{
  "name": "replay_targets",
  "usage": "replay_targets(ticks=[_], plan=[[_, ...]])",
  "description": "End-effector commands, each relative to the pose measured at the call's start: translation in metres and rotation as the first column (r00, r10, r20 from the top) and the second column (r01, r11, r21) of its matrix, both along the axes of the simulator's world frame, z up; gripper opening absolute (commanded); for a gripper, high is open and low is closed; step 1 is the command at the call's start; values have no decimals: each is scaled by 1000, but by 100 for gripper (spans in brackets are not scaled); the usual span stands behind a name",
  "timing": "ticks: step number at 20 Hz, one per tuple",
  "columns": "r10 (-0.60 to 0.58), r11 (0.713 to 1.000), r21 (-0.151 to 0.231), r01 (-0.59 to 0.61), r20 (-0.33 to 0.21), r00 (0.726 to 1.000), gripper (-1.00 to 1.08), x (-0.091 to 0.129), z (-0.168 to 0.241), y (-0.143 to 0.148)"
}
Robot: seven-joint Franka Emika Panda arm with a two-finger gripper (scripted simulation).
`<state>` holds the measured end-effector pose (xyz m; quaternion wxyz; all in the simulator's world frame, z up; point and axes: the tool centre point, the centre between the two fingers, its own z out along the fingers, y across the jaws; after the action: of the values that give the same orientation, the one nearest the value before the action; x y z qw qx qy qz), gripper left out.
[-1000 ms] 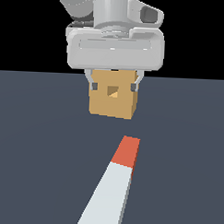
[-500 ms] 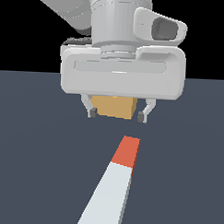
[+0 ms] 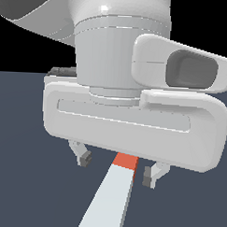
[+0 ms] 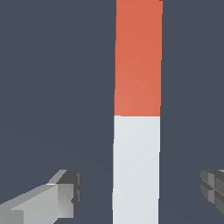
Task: Insert the peg into the horizontal hole in a box.
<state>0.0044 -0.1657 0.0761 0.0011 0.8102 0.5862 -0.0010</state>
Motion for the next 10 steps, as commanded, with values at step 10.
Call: replay_targets(ticks=[10], plan=[[-15, 1000, 2, 15, -1, 1000, 100, -1, -17, -7]])
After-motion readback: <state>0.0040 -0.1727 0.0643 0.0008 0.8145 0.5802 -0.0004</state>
